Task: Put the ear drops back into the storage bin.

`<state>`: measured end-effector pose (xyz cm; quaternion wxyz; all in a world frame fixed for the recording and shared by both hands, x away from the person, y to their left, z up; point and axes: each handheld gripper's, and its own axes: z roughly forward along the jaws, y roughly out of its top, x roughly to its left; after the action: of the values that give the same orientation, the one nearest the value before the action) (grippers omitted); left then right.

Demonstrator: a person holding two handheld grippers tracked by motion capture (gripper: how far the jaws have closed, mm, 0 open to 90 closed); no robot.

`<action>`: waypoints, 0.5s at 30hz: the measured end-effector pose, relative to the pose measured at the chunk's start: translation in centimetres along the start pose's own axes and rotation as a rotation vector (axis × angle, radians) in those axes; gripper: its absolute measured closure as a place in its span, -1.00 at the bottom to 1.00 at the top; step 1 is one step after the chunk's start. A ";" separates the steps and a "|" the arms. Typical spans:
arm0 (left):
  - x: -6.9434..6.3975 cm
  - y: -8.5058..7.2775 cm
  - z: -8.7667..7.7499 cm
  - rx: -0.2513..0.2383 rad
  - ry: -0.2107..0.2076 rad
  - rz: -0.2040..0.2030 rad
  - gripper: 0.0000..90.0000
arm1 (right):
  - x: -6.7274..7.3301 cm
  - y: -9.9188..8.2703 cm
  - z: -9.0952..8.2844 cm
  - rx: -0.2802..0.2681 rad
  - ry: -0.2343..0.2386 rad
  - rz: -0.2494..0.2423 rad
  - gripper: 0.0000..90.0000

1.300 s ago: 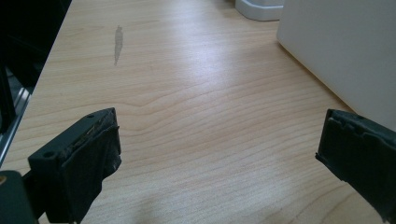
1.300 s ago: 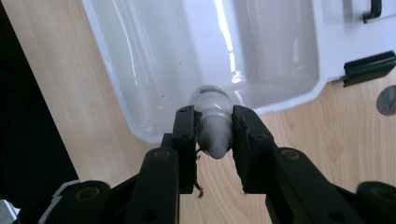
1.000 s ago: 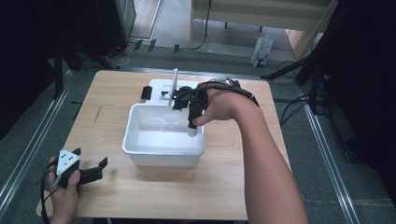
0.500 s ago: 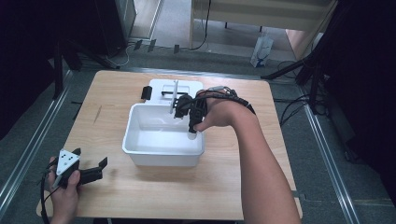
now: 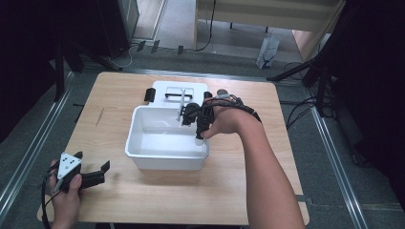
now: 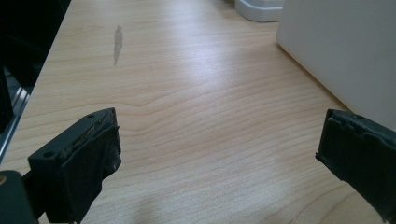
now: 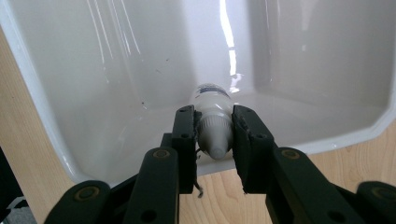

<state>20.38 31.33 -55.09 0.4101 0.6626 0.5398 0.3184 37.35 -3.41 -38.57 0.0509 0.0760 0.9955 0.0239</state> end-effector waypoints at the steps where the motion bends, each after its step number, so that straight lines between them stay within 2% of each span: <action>1: 0.0 0.0 0.0 0.001 0.000 0.000 -1.00 | 0.0 0.0 0.1 -0.001 0.002 0.000 0.61; 10: 0.0 0.0 0.0 -0.001 0.001 0.001 -1.00 | -0.1 -0.1 1.3 0.002 -0.001 0.002 0.61; 15: 0.0 0.0 0.0 -0.003 0.002 0.001 -1.00 | -0.1 0.0 2.3 0.007 -0.021 -0.018 0.61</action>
<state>20.37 31.28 -55.10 0.4103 0.6621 0.5393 0.3199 37.69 -3.30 -40.82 0.0612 0.0672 0.9957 0.0193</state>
